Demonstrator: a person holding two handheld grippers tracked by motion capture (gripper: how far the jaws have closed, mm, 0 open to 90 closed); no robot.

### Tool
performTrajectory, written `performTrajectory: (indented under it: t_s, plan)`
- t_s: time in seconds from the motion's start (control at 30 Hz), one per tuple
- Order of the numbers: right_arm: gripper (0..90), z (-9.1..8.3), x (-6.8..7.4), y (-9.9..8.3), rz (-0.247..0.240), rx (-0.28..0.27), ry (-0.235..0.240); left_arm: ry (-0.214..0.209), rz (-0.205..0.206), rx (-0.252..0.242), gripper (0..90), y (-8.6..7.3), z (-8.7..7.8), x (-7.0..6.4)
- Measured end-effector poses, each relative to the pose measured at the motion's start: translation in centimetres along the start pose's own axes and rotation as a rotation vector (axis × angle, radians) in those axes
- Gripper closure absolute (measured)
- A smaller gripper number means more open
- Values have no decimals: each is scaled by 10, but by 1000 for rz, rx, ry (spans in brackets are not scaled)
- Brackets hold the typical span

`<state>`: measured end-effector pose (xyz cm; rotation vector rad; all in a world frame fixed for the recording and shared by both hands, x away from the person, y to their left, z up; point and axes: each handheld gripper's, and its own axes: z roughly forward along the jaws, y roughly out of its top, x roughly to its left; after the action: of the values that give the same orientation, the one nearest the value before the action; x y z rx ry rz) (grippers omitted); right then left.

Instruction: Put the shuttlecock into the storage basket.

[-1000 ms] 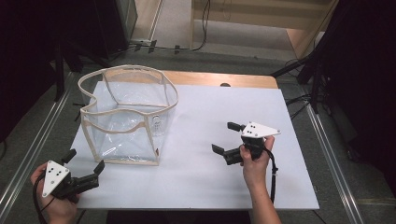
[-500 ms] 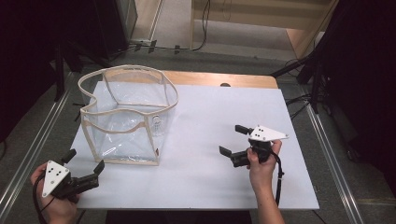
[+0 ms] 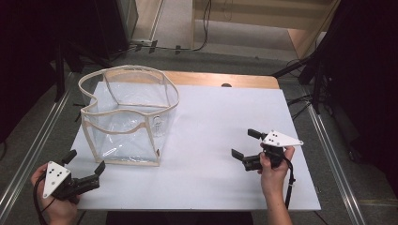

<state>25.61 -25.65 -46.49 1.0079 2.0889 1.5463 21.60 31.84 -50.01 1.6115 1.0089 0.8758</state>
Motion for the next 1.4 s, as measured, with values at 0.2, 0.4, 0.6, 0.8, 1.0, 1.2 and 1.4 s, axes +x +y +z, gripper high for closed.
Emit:
performTrajectory:
  t_s: [0.2,0.4,0.6,0.8,1.0,1.2,1.4]
  plan:
    - [0,-11,-6,-7,14,2,-24,1,0,0,0,0,0,0]
    - [0,-21,-10,-11,18,4,-47,1,0,0,0,0,0,0]
    - [0,-32,-14,-16,22,-1,-66,1,-1,-1,0,0,0,0]
    - [0,-43,-19,-23,32,4,-95,2,0,0,0,0,0,0]
    - [0,-54,-24,-31,49,-3,-119,1,1,1,0,0,0,0]
    - [0,-65,-29,-37,54,1,-151,-2,2,-1,0,0,0,0]
    - [0,-79,-34,-45,74,-27,-178,-4,2,-1,0,0,0,0]
